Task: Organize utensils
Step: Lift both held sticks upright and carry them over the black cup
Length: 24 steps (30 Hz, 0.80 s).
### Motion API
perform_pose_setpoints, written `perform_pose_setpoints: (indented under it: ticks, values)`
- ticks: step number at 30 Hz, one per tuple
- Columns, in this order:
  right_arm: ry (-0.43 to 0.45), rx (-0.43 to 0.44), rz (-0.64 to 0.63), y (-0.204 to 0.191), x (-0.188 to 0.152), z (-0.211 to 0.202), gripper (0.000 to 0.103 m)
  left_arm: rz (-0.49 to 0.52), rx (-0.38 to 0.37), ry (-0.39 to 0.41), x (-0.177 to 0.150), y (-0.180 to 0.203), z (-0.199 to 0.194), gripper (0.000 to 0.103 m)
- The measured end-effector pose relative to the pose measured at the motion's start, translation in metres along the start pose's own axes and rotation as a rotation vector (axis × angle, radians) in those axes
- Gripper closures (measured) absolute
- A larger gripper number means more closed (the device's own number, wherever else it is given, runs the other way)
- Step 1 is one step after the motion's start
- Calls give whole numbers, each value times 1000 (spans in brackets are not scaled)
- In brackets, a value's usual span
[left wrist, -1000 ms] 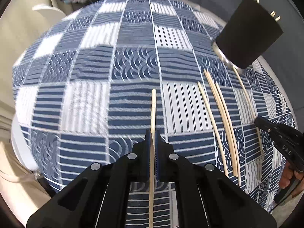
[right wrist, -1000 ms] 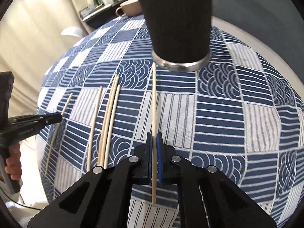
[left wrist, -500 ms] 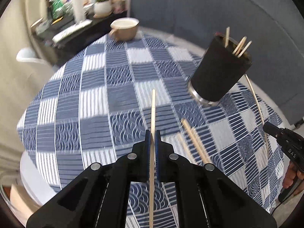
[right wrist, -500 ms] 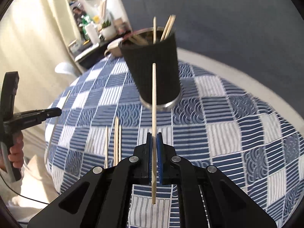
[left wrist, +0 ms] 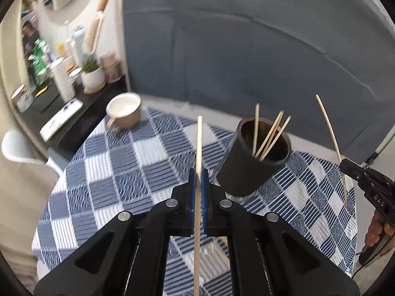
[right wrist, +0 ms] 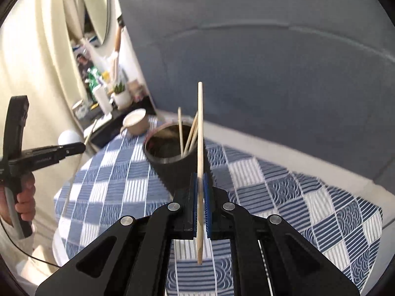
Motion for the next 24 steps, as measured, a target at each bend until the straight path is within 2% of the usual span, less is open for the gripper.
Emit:
perform_pose_setpoints:
  ticks: [7, 15, 18, 24]
  values:
    - [73, -16, 47, 0, 44, 10, 98, 70, -97, 24, 36, 26, 24, 98]
    - [162, -17, 112, -1, 71, 34, 98, 97, -233, 61, 74, 56, 52, 98]
    - [205, 17, 146, -6, 78, 45, 98, 72, -294, 77, 87, 64, 62, 98]
    - [331, 127, 220, -25, 92, 64, 98, -50, -443, 119, 107, 70, 80, 99]
Point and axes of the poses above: each gripper's, at about its wrist camera, not at the fingertips, and z roughly the way its jaws point, y to its right, x to its top, the point moved 10 cm from there along z, roughly the way its jaws point, and after that the axes turned 12 degrees about y, right-handed, at the moved point
